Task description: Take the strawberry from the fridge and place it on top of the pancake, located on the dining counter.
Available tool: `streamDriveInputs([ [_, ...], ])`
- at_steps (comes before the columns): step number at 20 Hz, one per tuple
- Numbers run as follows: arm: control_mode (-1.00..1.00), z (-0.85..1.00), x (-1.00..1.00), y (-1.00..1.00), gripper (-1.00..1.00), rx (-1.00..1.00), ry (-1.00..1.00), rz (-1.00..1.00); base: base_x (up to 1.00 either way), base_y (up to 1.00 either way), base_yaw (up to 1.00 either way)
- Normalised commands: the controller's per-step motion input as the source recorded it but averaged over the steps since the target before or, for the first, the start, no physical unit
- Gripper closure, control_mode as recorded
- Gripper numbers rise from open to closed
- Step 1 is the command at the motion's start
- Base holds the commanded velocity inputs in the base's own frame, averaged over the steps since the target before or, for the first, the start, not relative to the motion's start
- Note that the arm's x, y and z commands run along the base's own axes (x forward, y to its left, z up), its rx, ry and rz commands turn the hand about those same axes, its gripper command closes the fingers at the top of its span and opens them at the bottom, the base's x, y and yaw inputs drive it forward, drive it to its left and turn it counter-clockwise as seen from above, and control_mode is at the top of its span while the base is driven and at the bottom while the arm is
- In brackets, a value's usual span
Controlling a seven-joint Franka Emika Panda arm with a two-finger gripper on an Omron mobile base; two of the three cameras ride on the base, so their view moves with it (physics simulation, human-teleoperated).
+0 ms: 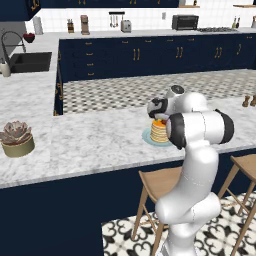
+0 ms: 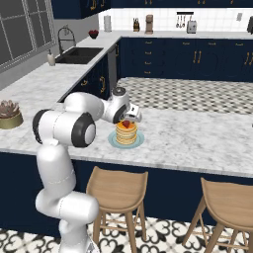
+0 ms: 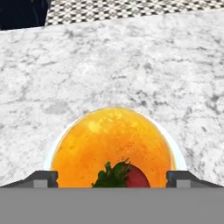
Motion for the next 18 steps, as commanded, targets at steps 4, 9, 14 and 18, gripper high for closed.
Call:
streamDriveInputs([
  [4, -1.00, 0.37, -0.21, 0.01, -1.00, -0.01, -0.17, 0.00, 0.00, 0.00, 0.00],
  [9, -1.00, 1.00, -0.68, -0.05, -1.00, -0.05, -0.07, -0.03, 0.00, 0.00, 0.00],
  [14, -1.00, 0.92, -0.99, 0.32, -1.00, -0.13, 0.00, -0.01, 0.00, 0.00, 0.00],
  [18, -1.00, 0.91, -1.00, 0.99, -1.00, -0.16, 0.00, 0.00, 0.00, 0.00, 0.00],
])
